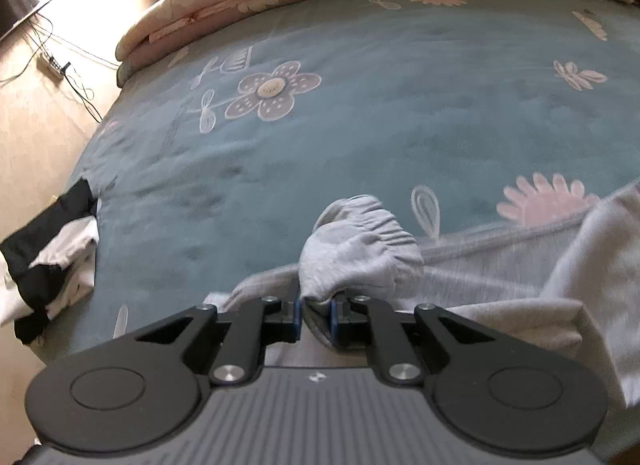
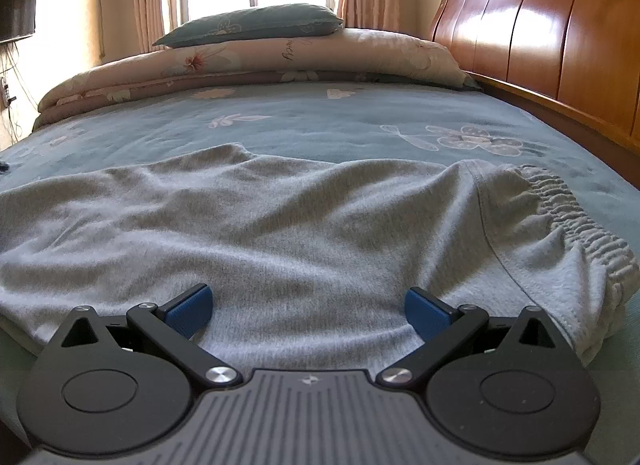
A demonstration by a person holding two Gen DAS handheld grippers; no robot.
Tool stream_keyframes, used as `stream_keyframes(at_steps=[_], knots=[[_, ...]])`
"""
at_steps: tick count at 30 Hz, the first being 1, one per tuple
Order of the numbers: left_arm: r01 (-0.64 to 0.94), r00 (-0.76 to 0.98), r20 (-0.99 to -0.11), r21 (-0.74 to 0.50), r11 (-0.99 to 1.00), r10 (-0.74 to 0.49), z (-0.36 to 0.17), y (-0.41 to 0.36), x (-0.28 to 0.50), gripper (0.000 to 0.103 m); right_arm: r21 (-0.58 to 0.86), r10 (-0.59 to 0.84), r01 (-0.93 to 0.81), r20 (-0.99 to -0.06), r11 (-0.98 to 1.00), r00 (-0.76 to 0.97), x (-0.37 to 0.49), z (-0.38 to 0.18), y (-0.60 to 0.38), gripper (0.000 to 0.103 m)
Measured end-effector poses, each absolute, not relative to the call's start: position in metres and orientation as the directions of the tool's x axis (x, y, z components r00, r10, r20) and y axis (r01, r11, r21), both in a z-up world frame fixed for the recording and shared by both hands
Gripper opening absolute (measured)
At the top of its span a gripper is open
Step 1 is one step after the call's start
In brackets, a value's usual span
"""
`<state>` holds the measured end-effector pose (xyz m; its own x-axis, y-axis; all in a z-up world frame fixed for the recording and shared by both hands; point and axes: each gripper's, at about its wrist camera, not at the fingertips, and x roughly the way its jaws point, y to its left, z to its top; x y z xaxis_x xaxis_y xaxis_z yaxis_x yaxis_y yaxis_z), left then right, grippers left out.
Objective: Fold clothes
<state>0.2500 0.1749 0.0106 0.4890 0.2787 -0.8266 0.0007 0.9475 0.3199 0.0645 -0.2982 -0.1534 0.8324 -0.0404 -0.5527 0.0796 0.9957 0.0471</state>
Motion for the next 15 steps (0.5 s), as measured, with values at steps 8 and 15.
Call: stream_keyframes(at_steps=[8, 15], knots=[[-0.042, 0.443, -0.871, 0.217, 0.975, 0.213, -0.031, 0.223, 0.208, 0.011, 0.02, -0.062, 0.093, -0.608, 0.995, 0.792, 0.068, -0.144, -0.295, 0.103], [-0.106, 0.412, -0.899, 0.111, 0.988, 0.146, -0.063, 0.268, 0.186, 0.013, -0.04, -0.088, 0.082, -0.664, 0.996, 0.742, 0.07, -0.134, -0.281, 0.103]])
